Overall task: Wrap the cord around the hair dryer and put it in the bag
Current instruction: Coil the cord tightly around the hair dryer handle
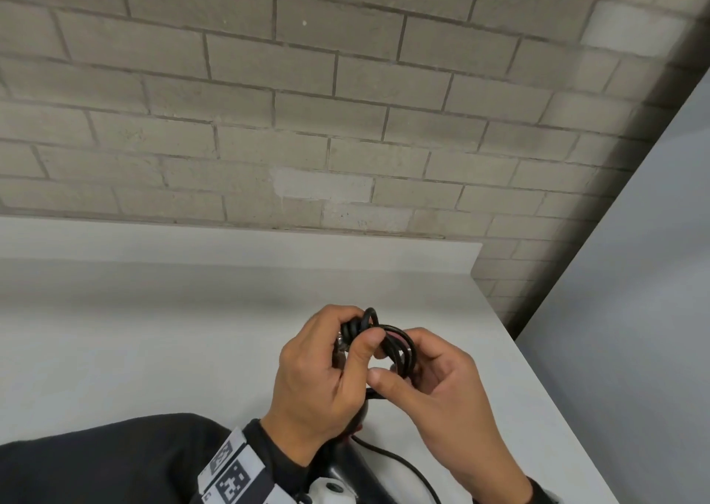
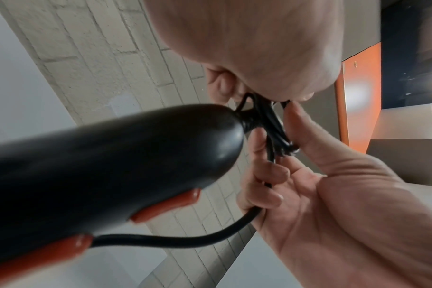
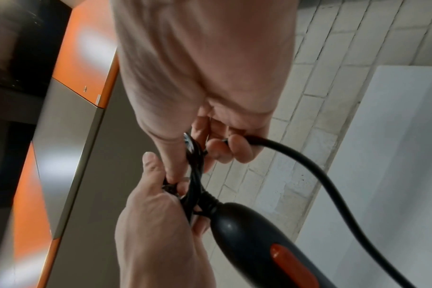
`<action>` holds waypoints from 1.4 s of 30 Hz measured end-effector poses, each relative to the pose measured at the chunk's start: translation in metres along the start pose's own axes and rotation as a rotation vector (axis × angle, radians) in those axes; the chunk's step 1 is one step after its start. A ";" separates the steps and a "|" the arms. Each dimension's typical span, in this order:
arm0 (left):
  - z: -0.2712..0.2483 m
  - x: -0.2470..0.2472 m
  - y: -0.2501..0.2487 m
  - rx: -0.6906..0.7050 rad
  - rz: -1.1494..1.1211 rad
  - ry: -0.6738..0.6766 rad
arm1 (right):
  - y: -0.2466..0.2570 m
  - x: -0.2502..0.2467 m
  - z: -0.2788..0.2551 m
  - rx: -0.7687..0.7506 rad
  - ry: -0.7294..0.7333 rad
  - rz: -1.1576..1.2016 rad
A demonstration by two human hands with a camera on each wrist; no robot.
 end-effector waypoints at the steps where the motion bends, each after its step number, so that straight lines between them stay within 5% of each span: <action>1: 0.000 0.000 0.001 -0.015 0.011 -0.005 | -0.001 0.000 0.000 0.002 -0.004 -0.009; 14: 0.001 0.007 0.006 -0.200 0.049 0.073 | 0.008 -0.002 0.003 -0.088 0.028 -0.290; 17: 0.002 0.005 0.006 -0.211 0.092 0.056 | 0.009 -0.003 0.000 -0.198 -0.116 -0.374; 22: 0.001 0.006 0.005 -0.243 0.146 0.024 | 0.029 0.005 -0.030 -0.687 -0.518 -0.737; 24: 0.002 0.006 0.003 -0.243 0.176 0.009 | 0.025 0.012 -0.034 -0.704 -0.565 -0.870; 31: 0.005 -0.001 -0.001 -0.157 0.170 -0.085 | 0.021 0.017 -0.015 -0.459 -0.407 -0.855; 42: 0.008 -0.004 -0.001 0.059 0.127 -0.116 | 0.006 0.006 -0.001 0.433 0.150 0.353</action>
Point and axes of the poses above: each hand's wrist, its own z-axis towards the middle knuckle, its own x-axis out of the palm, y = z × x, the point moved 8 cm from there along z, towards the middle knuckle
